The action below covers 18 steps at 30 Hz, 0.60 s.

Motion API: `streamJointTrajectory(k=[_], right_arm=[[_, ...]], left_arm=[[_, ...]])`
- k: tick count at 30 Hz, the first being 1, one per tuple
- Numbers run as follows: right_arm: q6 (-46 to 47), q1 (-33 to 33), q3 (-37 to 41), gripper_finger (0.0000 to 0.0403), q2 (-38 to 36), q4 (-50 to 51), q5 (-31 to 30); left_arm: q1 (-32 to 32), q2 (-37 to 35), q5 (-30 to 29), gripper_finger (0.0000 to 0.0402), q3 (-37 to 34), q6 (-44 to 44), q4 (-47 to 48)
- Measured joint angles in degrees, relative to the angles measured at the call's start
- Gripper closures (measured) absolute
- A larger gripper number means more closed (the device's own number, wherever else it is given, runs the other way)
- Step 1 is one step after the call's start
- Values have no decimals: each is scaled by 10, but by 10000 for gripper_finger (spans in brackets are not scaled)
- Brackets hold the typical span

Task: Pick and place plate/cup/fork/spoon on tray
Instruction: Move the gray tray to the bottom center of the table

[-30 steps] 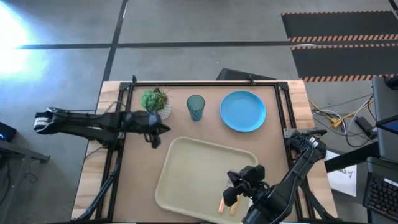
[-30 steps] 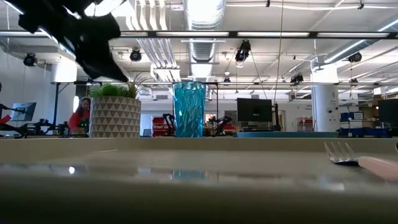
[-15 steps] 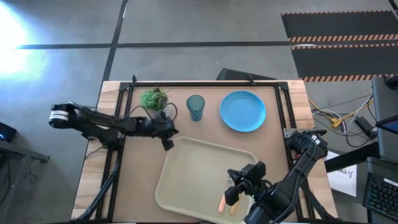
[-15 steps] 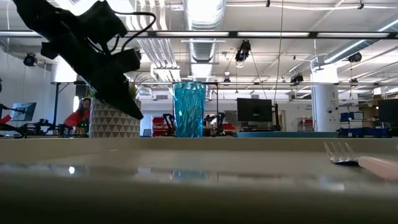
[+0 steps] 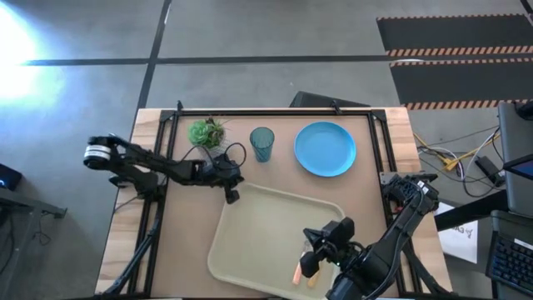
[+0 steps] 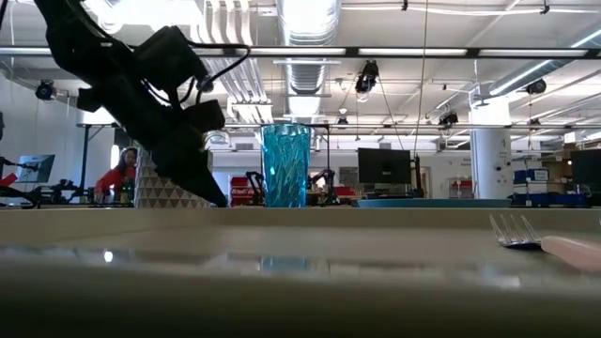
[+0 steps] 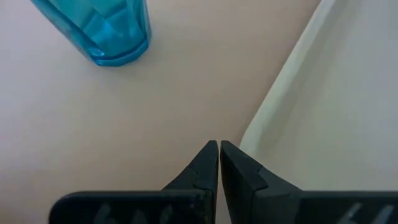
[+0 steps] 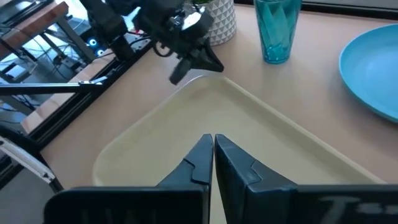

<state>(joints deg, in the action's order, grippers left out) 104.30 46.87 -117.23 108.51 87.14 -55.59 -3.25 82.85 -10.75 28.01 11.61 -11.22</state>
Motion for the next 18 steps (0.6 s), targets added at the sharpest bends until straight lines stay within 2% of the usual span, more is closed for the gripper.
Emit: streamJointTrajectory(k=[7, 14, 18], right_arm=[[-13, 0, 0, 394, 0, -15, 0], [-22, 0, 0, 394, 0, -18, 0], [-26, 0, 0, 394, 0, -18, 0]], left_arm=[[2, 34, 22, 401, 3, 19, -24], [35, -2, 40, 401, 0, 47, 14], [52, -28, 28, 401, -1, 61, 54]])
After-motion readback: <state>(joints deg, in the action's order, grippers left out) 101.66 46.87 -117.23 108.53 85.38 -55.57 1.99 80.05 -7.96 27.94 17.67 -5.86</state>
